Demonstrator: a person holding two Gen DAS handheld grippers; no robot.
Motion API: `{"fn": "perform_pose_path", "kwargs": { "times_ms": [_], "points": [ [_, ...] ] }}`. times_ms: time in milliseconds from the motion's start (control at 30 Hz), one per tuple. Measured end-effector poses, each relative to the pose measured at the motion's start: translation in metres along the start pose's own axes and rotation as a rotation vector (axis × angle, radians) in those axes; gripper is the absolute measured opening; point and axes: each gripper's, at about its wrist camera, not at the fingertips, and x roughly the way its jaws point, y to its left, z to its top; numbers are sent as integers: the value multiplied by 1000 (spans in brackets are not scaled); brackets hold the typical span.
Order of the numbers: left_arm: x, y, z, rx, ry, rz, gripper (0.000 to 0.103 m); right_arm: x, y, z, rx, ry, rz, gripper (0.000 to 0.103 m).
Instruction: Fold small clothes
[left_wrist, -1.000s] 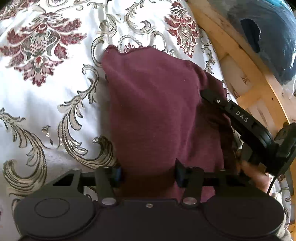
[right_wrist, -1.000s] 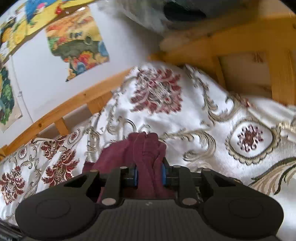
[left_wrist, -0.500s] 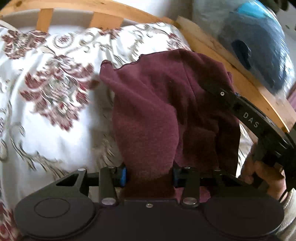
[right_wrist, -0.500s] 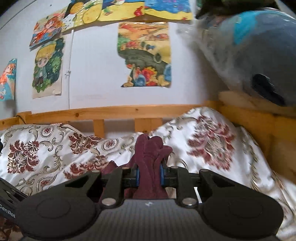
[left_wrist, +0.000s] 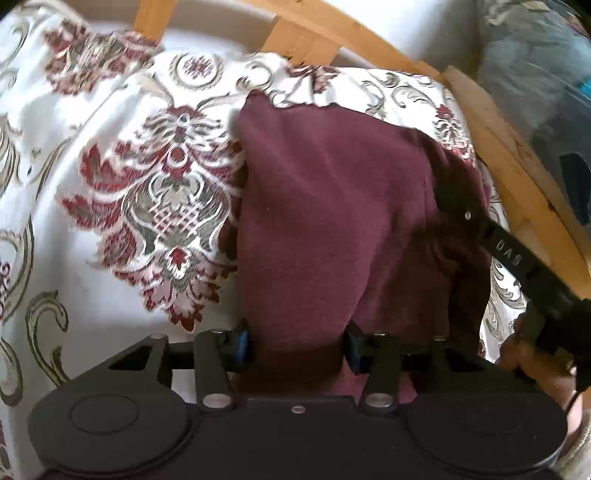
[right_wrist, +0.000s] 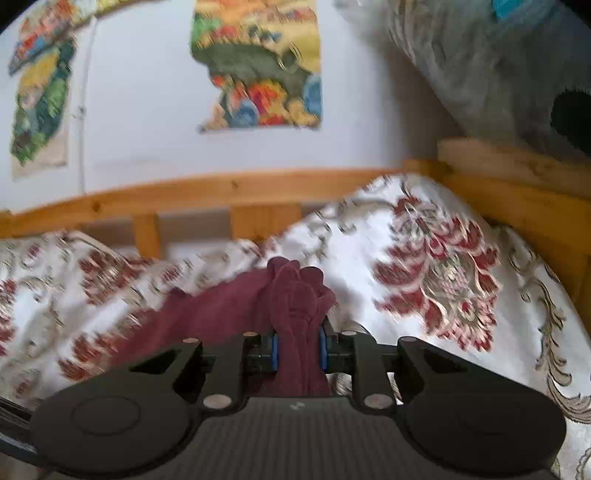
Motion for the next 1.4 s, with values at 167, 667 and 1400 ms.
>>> {"fn": "perform_pose_path", "kwargs": {
  "times_ms": [167, 667, 1400],
  "points": [
    [6, 13, 2, -93, 40, -1, 70, 10, -8, -7, -2, 55, -55, 34],
    [-14, 5, -11, -51, 11, 70, 93, -75, 23, -48, -203, 10, -66, 103],
    [-113, -56, -55, 95, -265, 217, 102, -170, 21, -49, -44, -214, -158, 103]
  ]
}}
